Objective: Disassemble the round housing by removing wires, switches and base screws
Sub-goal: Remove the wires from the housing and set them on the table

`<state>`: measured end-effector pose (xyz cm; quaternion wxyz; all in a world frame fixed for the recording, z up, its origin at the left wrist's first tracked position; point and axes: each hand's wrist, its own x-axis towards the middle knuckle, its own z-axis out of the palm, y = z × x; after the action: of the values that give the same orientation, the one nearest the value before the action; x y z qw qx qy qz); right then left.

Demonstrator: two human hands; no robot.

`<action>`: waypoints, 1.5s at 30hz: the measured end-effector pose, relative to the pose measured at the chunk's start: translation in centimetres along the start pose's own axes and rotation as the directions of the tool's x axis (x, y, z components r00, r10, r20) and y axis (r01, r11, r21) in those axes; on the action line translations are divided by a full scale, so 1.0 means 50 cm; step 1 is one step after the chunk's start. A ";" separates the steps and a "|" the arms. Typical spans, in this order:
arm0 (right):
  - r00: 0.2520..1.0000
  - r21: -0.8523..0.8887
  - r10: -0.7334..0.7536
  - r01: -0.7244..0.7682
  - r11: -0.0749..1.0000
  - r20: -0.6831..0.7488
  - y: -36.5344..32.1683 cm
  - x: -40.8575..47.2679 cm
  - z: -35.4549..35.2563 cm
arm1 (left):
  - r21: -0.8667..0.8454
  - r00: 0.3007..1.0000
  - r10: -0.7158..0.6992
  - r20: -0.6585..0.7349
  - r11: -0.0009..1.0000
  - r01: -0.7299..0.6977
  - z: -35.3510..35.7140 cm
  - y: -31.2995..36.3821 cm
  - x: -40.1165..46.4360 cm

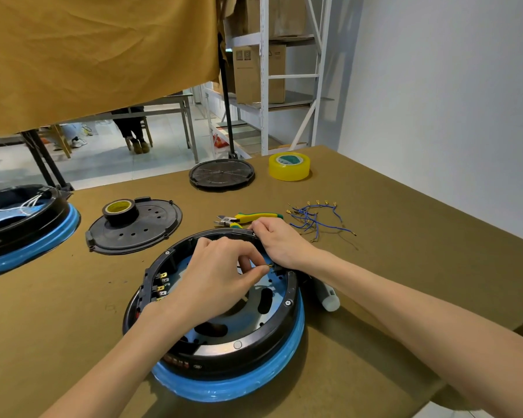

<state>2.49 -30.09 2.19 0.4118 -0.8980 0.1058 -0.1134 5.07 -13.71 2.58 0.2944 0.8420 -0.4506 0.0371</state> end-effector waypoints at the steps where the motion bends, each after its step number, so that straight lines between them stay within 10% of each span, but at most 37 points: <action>1: 1.000 0.001 -0.001 0.001 1.000 -0.003 0.000 0.000 0.001 | 0.001 1.000 0.006 -0.012 1.000 -0.006 -0.001 0.002 0.000; 45: 1.000 0.059 -0.003 0.004 0.998 -0.008 0.009 0.004 -0.001 | 0.363 0.996 0.087 -0.004 0.928 -0.080 0.015 0.027 0.016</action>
<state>2.63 -30.47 1.89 0.4374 -0.8852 0.1026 -0.1208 4.36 -15.27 2.86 0.1369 0.8615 -0.4683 0.1407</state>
